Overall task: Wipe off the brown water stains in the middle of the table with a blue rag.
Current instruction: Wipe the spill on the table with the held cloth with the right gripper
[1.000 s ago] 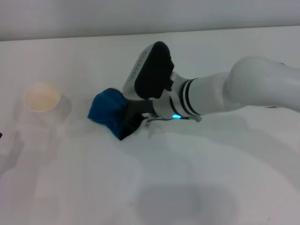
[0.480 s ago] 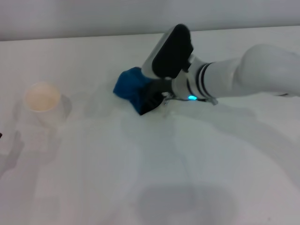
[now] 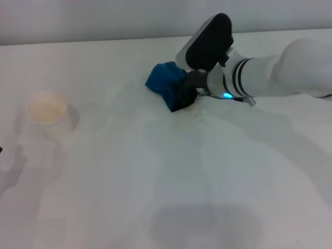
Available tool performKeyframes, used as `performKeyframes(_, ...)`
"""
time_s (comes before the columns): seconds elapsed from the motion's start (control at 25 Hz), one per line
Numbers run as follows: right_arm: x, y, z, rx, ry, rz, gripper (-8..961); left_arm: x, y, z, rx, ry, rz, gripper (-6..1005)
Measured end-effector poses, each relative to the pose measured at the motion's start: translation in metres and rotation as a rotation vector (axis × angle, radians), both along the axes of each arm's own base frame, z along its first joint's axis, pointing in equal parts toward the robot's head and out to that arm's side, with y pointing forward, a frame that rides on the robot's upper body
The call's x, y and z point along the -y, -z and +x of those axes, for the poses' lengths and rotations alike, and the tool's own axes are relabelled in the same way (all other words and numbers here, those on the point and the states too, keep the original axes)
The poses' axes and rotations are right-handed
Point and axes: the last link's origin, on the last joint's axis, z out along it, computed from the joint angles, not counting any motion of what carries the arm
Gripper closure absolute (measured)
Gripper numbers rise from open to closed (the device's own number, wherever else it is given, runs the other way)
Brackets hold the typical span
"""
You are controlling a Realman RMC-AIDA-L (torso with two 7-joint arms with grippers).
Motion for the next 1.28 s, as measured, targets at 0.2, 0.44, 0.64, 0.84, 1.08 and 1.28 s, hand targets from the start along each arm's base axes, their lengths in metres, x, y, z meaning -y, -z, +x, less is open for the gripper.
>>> performKeyframes(0.2, -0.007, -0.011, 0.004, -0.012, 0.026, 0.025, 891, 0.000, 0.000, 0.000, 0.000, 0.001, 0.001, 107)
performKeyframes(0.44, 0.001, -0.011, 0.008, 0.000, 0.047, -0.071, 891, -0.001, -0.003, -0.001, 0.008, 0.002, 0.002, 107)
performKeyframes(0.64, 0.016, 0.000, -0.002, 0.004, 0.012, -0.203, 891, -0.001, -0.004, -0.002, 0.008, 0.003, 0.002, 107)
performKeyframes(0.84, 0.038, 0.011, -0.017, -0.016, -0.041, -0.352, 891, -0.002, -0.005, -0.002, 0.004, 0.004, 0.002, 107)
performKeyframes(1.08, 0.061, 0.018, -0.033, -0.007, -0.108, -0.565, 891, -0.003, -0.005, -0.003, 0.005, 0.000, 0.006, 108)
performKeyframes(1.28, 0.054, 0.015, -0.034, -0.007, -0.122, -0.528, 891, -0.004, -0.006, -0.003, 0.006, -0.002, 0.007, 107)
